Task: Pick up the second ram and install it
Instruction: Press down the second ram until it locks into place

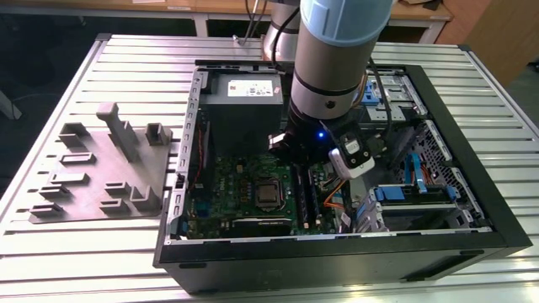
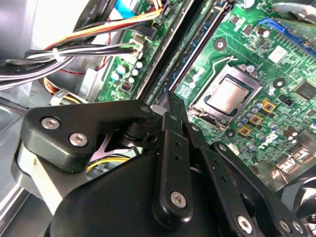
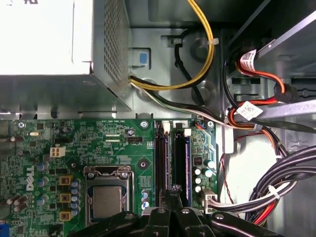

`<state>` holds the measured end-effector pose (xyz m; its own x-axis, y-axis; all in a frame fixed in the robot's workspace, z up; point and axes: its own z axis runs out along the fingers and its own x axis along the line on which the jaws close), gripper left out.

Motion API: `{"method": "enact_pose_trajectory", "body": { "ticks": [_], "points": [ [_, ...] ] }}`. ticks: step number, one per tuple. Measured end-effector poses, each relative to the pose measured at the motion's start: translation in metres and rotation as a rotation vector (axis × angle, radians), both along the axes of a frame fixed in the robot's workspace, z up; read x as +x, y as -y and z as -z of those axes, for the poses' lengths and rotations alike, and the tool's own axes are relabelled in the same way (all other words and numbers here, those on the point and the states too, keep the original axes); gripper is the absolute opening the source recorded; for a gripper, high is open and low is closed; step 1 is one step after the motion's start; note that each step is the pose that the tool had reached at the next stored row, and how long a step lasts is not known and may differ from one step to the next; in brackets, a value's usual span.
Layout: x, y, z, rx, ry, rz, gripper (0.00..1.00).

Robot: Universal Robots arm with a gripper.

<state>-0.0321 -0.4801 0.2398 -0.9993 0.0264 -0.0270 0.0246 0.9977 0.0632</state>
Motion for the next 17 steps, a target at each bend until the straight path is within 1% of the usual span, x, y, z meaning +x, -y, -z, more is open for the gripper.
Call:
{"method": "enact_pose_trajectory", "body": {
  "ticks": [3,5,6,10,12,13,14,16,17],
  "points": [
    [0.000,-0.0018,0.0000,0.0001,0.0000,0.000,0.10],
    [0.001,-0.0038,0.0000,0.0001,0.0000,0.000,0.10],
    [0.001,-0.0056,0.0001,0.0002,-0.0001,0.000,0.10],
    [0.001,-0.0156,0.0003,0.0001,0.0000,-0.001,0.10],
    [0.001,-0.0180,0.0004,0.0015,-0.0001,-0.002,0.10],
    [0.001,-0.0183,0.0004,0.0043,-0.0001,-0.003,0.10],
    [0.001,-0.0184,0.0004,0.0095,-0.0001,-0.004,0.10],
    [0.001,-0.0186,0.0004,0.0249,-0.0001,-0.006,0.10],
    [0.001,-0.0187,0.0003,0.0300,-0.0001,-0.007,0.10]
  ]
}}
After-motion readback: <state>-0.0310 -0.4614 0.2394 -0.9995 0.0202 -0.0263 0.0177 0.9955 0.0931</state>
